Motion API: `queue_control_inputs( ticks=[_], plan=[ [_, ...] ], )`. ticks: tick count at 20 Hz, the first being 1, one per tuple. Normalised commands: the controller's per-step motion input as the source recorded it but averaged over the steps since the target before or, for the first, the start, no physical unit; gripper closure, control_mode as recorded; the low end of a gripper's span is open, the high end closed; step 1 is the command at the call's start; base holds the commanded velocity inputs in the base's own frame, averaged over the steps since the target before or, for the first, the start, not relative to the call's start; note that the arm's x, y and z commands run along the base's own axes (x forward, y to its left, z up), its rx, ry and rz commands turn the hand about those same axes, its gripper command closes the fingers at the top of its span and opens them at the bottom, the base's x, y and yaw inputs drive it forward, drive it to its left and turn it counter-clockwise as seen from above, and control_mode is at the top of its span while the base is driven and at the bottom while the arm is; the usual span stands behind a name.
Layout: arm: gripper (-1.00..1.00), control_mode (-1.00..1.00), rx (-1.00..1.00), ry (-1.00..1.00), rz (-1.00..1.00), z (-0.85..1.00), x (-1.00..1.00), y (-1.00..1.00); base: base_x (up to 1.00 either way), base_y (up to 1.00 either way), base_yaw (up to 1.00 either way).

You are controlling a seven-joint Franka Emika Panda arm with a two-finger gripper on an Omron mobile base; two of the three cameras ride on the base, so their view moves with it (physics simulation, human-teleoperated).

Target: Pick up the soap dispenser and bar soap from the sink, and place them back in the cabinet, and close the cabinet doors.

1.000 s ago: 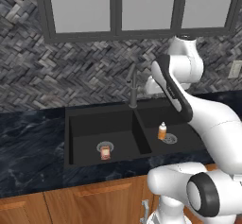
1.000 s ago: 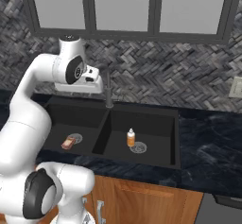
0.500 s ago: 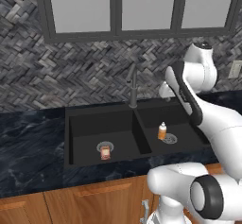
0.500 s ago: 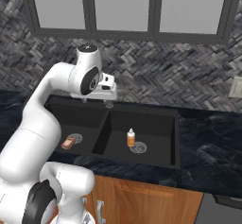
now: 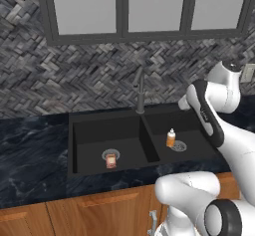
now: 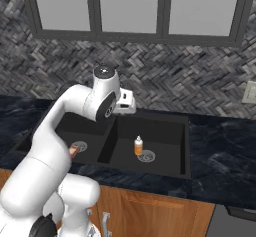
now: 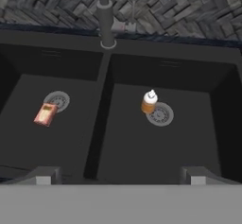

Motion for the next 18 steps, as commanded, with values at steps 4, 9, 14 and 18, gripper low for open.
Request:
queue_control_inputs(
  ticks=[4,9,14,18],
  plan=[
    [-1.00,-1.00,0.00,-0.18,0.01,-0.33,0.01,-0.24,0.00,0.00,0.00],
    [-1.00,-1.00,0.00,-0.11,0.01,-0.30,0.00,-0.21,0.00,0.00,0.00],
    [-1.00,-1.00,0.00,-0.04,0.00,-0.21,0.06,-0.14,0.00,0.00,0.00],
    [-1.00,-1.00,0.00,0.00,0.00,-0.11,0.03,-0.07,0.00,0.00,0.00]
  ],
)
